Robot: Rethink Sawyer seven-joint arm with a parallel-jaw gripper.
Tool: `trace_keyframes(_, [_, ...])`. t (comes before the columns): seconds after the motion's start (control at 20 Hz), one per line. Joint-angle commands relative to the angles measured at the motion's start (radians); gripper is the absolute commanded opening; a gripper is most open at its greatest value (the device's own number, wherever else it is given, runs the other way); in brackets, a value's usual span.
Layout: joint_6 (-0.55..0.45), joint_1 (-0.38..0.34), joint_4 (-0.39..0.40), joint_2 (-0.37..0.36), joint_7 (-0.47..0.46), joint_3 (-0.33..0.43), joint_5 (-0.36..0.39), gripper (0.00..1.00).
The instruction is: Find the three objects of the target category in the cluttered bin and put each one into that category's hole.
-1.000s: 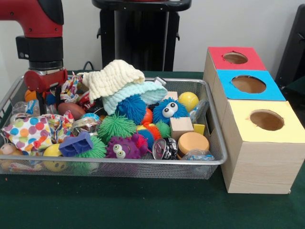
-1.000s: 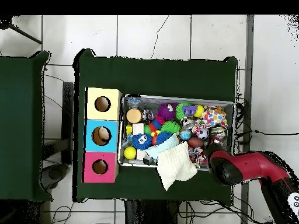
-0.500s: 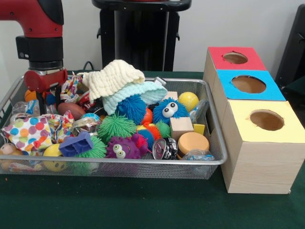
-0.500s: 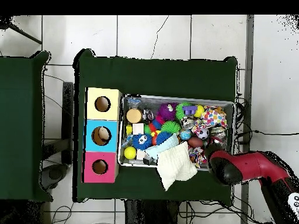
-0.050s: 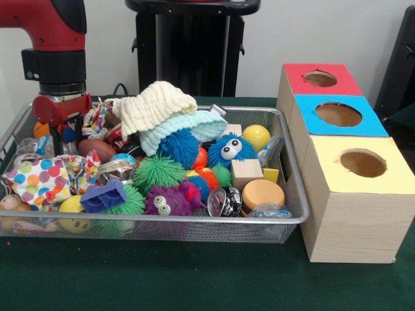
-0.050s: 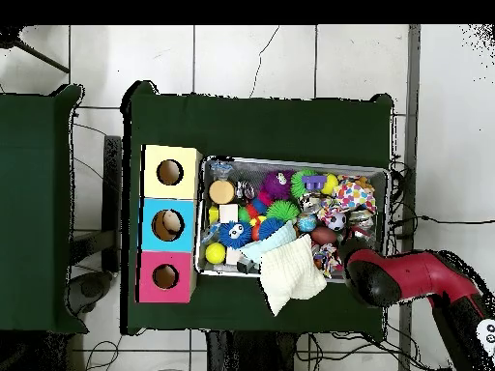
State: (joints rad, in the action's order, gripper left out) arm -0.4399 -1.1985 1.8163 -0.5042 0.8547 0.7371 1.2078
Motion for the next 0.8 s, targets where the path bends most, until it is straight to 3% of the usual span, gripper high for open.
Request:
trace_keyframes(0.05, [0.012,0.004,-0.003,0.032,-0.225,0.012,0.055,1.0])
trace_keyframes(0.8, [0.009,0.003,-0.005,0.032,-0.228,0.013,0.052,1.0])
